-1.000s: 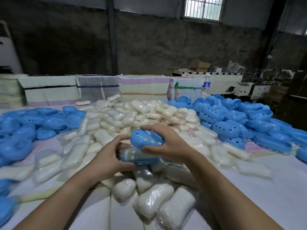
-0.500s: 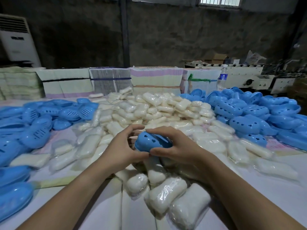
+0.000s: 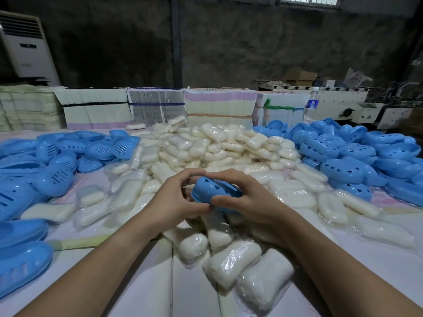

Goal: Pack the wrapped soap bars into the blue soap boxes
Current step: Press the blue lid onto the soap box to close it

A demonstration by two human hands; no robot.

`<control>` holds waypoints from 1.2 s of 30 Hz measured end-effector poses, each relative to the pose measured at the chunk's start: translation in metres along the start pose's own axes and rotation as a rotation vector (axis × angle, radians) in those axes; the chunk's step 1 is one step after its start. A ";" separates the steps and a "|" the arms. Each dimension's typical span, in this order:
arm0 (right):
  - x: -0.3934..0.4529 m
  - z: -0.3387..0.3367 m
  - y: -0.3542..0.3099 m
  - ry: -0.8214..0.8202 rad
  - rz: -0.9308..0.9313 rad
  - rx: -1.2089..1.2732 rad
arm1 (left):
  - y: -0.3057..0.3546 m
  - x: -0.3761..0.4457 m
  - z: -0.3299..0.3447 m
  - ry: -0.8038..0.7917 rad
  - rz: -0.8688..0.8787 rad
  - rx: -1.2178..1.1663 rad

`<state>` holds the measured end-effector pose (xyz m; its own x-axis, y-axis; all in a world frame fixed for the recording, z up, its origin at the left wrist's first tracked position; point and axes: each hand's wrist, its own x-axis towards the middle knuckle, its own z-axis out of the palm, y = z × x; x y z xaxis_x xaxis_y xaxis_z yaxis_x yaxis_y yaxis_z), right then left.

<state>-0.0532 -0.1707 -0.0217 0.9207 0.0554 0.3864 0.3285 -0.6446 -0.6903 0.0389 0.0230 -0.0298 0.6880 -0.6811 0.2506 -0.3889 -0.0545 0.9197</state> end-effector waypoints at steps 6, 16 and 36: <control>0.003 0.005 0.001 0.046 0.069 0.086 | 0.002 0.000 0.002 0.067 -0.037 -0.097; 0.006 0.013 0.001 0.170 0.067 0.230 | 0.005 0.000 0.027 0.057 -0.168 -0.709; 0.005 0.013 -0.002 0.175 0.095 0.240 | 0.001 0.003 0.022 -0.056 -0.142 -0.691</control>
<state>-0.0461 -0.1590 -0.0264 0.9063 -0.1421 0.3980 0.3020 -0.4411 -0.8451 0.0276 0.0047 -0.0350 0.6637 -0.7391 0.1154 0.1931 0.3183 0.9281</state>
